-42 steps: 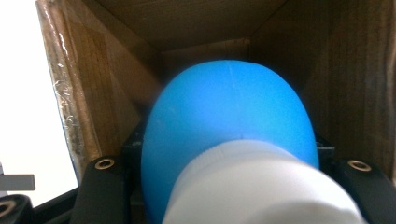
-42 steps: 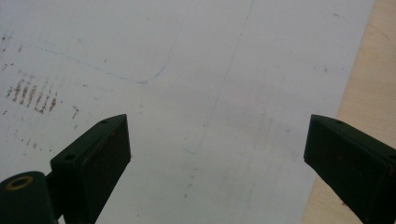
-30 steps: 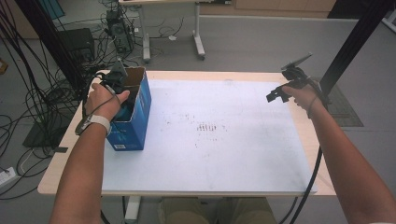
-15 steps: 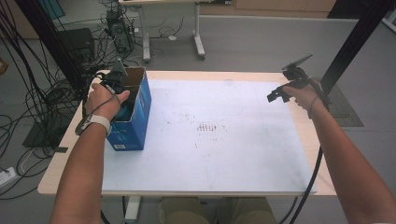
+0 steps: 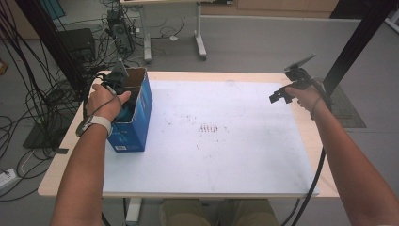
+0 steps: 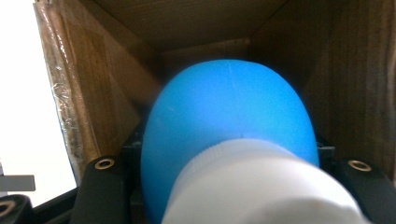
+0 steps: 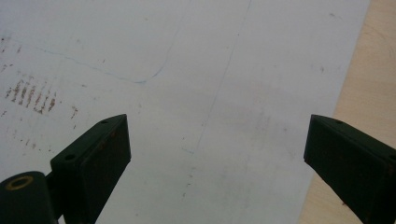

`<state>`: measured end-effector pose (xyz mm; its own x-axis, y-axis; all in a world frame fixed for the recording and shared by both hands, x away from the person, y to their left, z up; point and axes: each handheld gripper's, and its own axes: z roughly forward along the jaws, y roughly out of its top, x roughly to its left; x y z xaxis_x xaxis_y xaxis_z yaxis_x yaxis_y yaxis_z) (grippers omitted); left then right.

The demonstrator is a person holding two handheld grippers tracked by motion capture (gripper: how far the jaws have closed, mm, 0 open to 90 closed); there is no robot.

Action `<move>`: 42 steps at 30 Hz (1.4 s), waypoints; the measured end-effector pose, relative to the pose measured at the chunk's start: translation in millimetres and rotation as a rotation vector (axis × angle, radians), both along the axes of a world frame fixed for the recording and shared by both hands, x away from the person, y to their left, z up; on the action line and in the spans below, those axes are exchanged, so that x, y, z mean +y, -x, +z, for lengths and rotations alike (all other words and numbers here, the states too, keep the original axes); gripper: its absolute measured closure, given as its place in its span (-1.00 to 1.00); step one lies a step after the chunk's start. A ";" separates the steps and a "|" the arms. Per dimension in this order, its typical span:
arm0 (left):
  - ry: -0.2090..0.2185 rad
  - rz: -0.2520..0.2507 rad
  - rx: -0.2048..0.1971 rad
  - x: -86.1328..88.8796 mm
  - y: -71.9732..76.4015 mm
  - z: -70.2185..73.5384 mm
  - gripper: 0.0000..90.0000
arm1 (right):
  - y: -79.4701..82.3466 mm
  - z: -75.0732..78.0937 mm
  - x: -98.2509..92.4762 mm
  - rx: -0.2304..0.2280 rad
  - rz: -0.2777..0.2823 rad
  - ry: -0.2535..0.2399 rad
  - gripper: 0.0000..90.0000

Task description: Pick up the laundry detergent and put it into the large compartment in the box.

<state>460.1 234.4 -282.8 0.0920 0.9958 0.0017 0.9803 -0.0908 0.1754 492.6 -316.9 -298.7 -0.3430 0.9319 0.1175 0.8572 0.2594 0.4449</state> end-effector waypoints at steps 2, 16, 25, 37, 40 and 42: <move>0.001 0.000 -0.001 -0.1 -0.1 -0.1 -0.13 | 0.1 -0.1 -0.1 0.001 -0.001 0.000 -0.84; -0.006 -0.013 0.002 -1.7 -0.1 0.0 -0.15 | 0.1 -0.7 0.0 0.004 -0.003 0.000 -0.84; 0.006 -0.015 -0.001 -3.2 1.2 2.1 -0.31 | 0.5 -0.6 0.9 0.004 -0.001 -0.002 -0.84; 0.005 -0.016 -0.006 -2.3 3.1 5.0 -0.36 | 0.5 -0.9 2.9 0.003 0.007 -0.003 -0.84; 0.006 -0.010 -0.013 -1.8 4.0 7.2 -0.37 | 0.6 -1.2 3.2 0.005 0.007 -0.004 -0.84; 0.006 -0.011 -0.017 -2.1 4.6 8.2 -0.37 | 0.8 -1.4 3.0 0.005 0.009 -0.006 -0.84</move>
